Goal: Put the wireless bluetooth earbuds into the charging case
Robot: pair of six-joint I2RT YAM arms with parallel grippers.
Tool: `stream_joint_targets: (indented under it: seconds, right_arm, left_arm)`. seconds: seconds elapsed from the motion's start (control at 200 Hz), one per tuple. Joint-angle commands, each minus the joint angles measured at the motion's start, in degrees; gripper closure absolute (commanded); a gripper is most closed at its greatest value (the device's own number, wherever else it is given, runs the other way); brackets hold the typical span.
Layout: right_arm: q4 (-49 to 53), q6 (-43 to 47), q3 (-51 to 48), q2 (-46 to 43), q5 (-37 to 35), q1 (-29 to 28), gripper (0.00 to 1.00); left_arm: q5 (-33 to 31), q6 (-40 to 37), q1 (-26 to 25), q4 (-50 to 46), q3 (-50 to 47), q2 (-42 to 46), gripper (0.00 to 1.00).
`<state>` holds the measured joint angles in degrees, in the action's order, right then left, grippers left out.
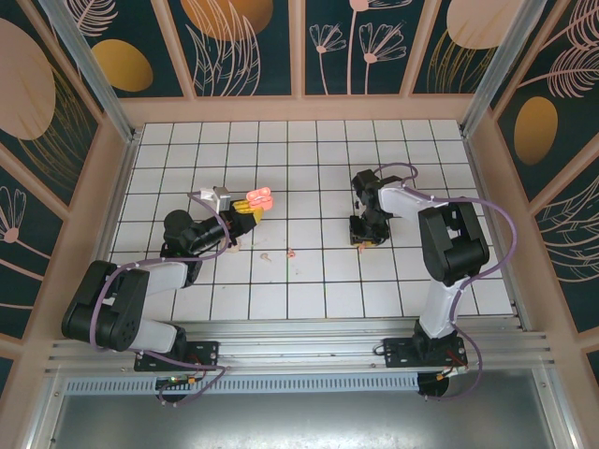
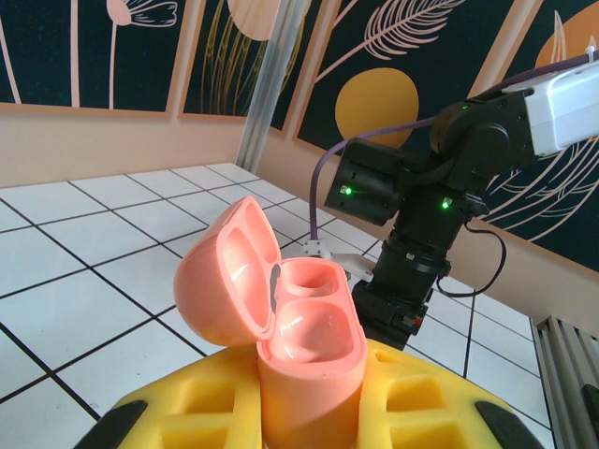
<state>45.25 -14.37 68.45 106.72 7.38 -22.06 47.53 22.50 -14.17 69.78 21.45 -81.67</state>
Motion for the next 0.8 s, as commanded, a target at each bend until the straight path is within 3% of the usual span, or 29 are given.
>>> stream_joint_targets:
  seconds: [0.0, 0.22, 0.465, 0.641, 0.791]
  right_arm:
    - [-0.4, -1.2, -1.4, 0.6, -0.3, 0.1, 0.72]
    - [-1.1, -1.6, -2.9, 0.1, -0.3, 0.1, 0.71]
    - [-2.7, -2.4, -3.5, -2.3, -0.2, 0.1, 0.76]
    - [-5.3, -5.3, -1.3, -8.5, -0.2, -0.5, 0.76]
    - [-10.4, -9.2, 2.0, -15.5, -2.3, -5.2, 0.76]
  left_arm:
    - [1.0, -1.2, 0.3, 0.5, 1.5, 1.0, 0.96]
    - [1.1, -1.5, 0.3, -0.2, 1.6, 1.1, 0.96]
    - [1.4, -3.8, -0.2, -2.9, 2.4, 1.7, 0.96]
    - [0.9, -9.9, -3.5, -9.1, 4.6, 2.7, 0.97]
    - [-0.5, -14.4, -6.6, -11.4, 6.8, 2.0, 0.98]
